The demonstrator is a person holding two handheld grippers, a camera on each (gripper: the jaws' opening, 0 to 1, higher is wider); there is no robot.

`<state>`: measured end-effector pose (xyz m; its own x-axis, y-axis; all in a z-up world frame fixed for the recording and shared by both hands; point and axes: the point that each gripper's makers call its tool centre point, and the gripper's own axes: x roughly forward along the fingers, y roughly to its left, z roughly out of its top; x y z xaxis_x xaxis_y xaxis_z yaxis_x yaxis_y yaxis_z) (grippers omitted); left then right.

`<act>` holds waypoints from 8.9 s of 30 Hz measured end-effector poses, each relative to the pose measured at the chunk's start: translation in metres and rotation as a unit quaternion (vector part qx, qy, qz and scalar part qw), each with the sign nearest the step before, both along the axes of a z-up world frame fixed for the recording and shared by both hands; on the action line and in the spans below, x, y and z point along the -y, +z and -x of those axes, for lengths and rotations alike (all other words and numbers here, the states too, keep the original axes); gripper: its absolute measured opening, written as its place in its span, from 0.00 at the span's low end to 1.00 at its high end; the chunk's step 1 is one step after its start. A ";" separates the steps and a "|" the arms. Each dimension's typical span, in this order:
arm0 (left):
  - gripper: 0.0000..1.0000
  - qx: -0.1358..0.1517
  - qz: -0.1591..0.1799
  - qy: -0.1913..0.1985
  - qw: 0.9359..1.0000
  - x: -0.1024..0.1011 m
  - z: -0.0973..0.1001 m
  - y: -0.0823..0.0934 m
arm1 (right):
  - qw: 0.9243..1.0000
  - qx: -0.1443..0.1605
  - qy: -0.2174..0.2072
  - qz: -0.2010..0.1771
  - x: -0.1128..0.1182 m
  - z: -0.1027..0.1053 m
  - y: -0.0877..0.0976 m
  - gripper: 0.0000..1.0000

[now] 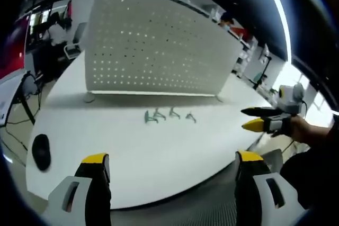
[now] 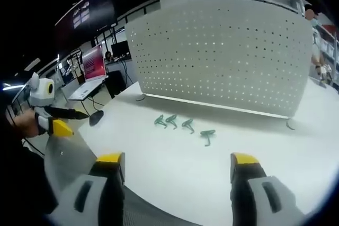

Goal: Insert the hook assembly into the mounting plate slot until the hook locks in place.

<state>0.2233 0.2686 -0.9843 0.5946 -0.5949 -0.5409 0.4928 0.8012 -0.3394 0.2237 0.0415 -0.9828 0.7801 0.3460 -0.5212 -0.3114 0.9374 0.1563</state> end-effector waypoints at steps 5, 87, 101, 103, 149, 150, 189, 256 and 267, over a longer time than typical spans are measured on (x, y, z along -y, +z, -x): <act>1.00 -0.006 -0.004 0.002 1.000 -0.002 0.000 -0.003 | 1.000 0.004 -0.002 0.008 0.003 -0.003 0.000 0.74; 0.96 -0.043 -0.053 0.014 0.998 -0.035 -0.028 -0.021 | 0.955 -0.054 0.269 0.111 -0.137 -0.159 -0.128 0.00; 0.91 0.001 -0.060 -0.017 0.998 -0.028 -0.062 -0.011 | 0.978 -0.072 0.195 0.000 -0.115 -0.143 -0.058 0.00; 0.90 0.007 -0.054 -0.021 0.998 -0.023 -0.066 -0.009 | 0.977 -0.087 0.193 -0.012 -0.112 -0.133 -0.056 0.00; 0.03 0.131 0.059 -0.223 0.964 0.070 -0.044 0.054 | 0.863 -0.202 0.207 -0.414 -0.159 -0.021 0.036 0.01; 0.03 0.128 0.055 -0.225 0.964 0.071 -0.043 0.052 | 0.877 -0.178 0.211 -0.394 -0.159 -0.024 0.035 0.01; 0.02 -0.140 0.132 0.016 0.981 0.032 -0.041 0.014 | 0.953 0.053 0.299 0.005 -0.185 -0.031 0.025 0.10; 0.97 0.118 0.143 0.016 0.983 0.014 -0.067 0.075 | 0.965 0.131 0.228 -0.018 -0.180 -0.066 0.069 0.00; 1.00 0.140 0.091 -0.014 0.986 0.026 -0.060 0.073 | 0.962 0.225 0.153 0.000 -0.161 -0.095 0.091 0.00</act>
